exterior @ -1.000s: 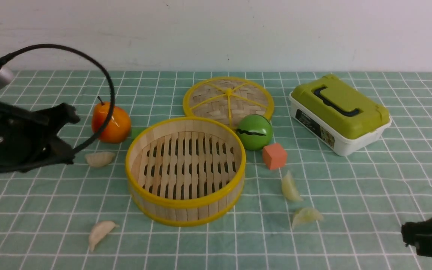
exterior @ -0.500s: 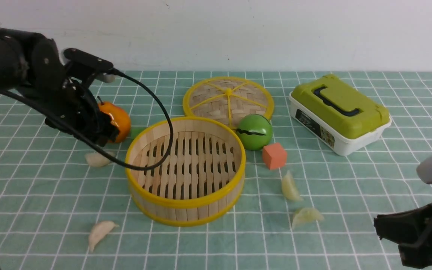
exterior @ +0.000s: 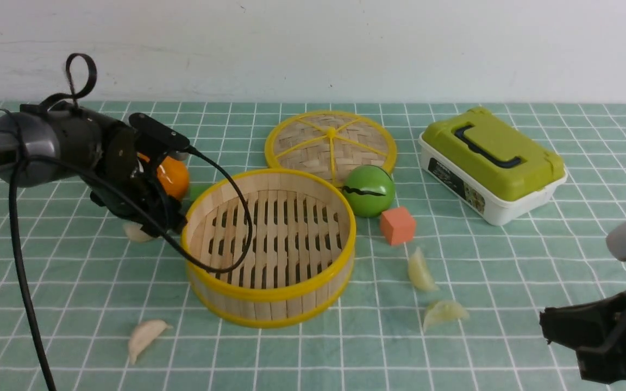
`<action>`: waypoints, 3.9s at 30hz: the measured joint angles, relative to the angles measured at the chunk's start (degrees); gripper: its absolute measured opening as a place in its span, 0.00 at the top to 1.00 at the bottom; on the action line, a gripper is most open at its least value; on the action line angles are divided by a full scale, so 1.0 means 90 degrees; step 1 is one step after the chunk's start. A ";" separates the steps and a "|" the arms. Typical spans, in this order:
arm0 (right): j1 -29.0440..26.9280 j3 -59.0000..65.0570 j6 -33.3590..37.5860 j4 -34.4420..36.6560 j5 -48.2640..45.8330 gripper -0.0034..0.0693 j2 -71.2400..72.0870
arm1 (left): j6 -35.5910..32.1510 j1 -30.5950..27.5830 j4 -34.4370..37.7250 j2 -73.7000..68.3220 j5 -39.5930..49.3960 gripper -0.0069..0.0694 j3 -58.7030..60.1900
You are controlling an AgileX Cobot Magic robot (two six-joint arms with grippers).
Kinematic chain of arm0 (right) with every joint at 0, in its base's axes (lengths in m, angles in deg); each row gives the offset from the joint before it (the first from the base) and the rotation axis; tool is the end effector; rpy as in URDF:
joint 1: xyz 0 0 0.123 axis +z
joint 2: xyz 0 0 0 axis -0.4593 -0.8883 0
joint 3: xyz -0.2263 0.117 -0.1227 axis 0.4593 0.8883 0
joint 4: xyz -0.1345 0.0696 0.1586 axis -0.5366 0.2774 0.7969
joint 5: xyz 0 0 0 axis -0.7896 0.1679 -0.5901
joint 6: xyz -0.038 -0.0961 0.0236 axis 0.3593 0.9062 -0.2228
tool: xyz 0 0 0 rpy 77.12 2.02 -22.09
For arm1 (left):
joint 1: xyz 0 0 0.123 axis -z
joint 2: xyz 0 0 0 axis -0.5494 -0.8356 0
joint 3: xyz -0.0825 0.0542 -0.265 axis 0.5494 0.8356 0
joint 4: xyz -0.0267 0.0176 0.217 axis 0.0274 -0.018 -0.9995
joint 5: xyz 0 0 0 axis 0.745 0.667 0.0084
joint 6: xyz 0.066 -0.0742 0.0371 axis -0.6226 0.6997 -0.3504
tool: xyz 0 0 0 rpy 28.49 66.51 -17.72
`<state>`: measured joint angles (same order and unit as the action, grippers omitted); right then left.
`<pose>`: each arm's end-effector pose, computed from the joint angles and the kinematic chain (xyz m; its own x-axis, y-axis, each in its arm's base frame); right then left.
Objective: Put the dumplings into the steamer on the table with the blue tablecloth.
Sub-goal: 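Reach for and grasp a dumpling on the table with the left gripper, then place the dumpling into the bamboo steamer basket with the left gripper, then reach for and grasp a dumpling on the table with the left gripper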
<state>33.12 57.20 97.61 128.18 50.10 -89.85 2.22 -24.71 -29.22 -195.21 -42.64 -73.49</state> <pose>0.1556 0.0607 0.2619 -0.6602 -0.0900 -0.7457 -0.4176 0.8692 0.2649 0.4194 -0.0508 0.1769 -0.7455 0.4835 -0.4588 0.3883 0.8745 0.2906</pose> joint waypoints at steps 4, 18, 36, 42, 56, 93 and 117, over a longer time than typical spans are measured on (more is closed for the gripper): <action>0.0000 0.0000 0.0000 0.0035 0.0000 0.94 0.0000 | 0.0014 0.0000 -0.0008 -0.0071 0.0147 0.35 -0.0064; 0.0000 0.0000 0.0000 0.0178 0.0000 0.94 0.0000 | 0.2124 0.0009 -0.0046 -0.0119 0.1634 0.73 -0.0568; 0.0000 0.0000 -0.0006 0.0195 0.0135 0.92 -0.0020 | 0.1152 0.0458 0.2911 0.0320 0.2972 0.93 -0.2452; 0.0000 0.0000 -0.0006 0.0200 0.0135 0.92 -0.0080 | 0.1868 0.0170 0.2243 0.0185 0.2978 0.93 -0.2457; 0.0000 0.0000 -0.0006 0.0439 0.0133 0.92 -0.0494 | 0.1714 -0.0673 0.1329 -0.0861 0.3127 0.49 -0.2457; 0.0000 0.0000 -0.0006 0.0774 0.0096 0.88 -0.0698 | 0.1343 0.1026 0.2862 -0.0836 0.2608 0.54 -0.2458; 0.0000 0.0000 0.0228 0.0920 -0.0194 0.87 -0.0712 | 0.1264 0.0550 0.1893 0.2890 0.2036 0.50 0.2304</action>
<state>33.12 57.20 99.66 136.46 48.36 -96.26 13.59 -19.76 -12.18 -169.20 -24.32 -52.75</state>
